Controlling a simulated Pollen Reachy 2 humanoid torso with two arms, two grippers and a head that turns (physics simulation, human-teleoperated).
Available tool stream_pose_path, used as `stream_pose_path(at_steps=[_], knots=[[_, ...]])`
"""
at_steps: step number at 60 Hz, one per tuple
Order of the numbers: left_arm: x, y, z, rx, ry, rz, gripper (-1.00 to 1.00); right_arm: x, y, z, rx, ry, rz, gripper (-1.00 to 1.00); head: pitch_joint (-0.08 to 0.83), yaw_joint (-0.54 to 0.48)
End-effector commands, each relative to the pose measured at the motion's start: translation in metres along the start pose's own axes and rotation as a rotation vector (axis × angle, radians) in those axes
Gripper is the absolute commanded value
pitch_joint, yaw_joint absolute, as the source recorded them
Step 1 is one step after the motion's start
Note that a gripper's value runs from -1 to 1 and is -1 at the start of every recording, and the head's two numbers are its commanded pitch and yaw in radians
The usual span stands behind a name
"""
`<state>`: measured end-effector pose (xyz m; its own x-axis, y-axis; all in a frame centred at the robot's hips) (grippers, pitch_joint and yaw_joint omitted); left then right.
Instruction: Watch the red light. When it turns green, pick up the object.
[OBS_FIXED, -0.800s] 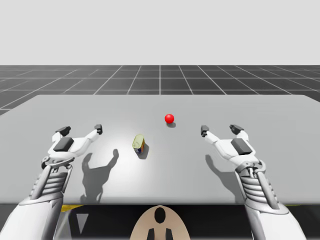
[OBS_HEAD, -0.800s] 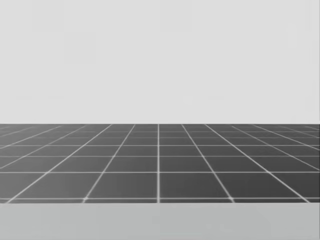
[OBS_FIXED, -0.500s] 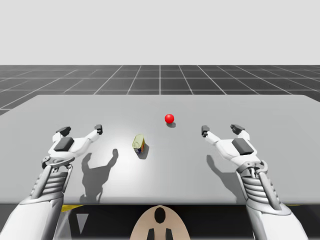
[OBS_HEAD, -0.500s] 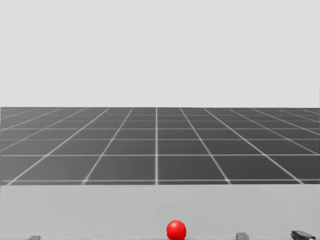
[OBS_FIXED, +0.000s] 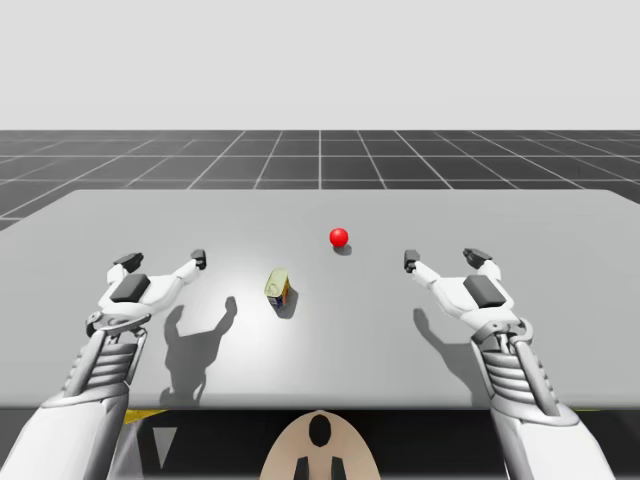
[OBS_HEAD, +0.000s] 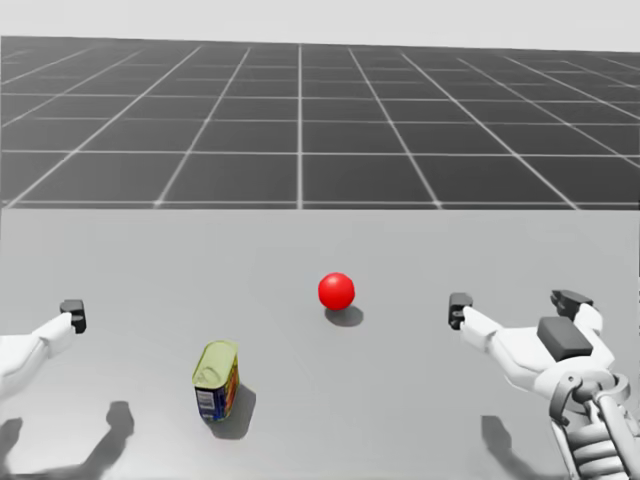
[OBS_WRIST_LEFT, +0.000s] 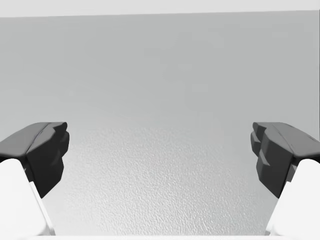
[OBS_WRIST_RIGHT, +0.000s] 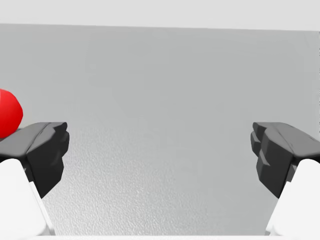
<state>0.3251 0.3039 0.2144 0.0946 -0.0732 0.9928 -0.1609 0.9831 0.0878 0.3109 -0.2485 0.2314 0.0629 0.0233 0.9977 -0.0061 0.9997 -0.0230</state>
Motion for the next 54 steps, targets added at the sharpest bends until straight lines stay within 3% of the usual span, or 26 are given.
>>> stream_pose_path(at_steps=[1,10,54], knots=[[0.0001,0.0000,-0.0003,-0.003,-0.003,-0.003,-1.00,0.0001,-0.0007,-0.0006,-0.010,-0.004,-0.001,-1.00,0.426,-0.05],[0.0008,0.0006,0.0000,-0.006,-0.009,-0.001,-1.00,0.0006,-0.0009,-0.0006,-0.014,-0.009,0.001,-1.00,0.469,-0.05],[0.0004,-0.0001,0.0001,-0.004,-0.009,-0.006,-1.00,0.0021,-0.0015,0.0004,-0.015,-0.010,-0.005,-1.00,0.457,-0.05]])
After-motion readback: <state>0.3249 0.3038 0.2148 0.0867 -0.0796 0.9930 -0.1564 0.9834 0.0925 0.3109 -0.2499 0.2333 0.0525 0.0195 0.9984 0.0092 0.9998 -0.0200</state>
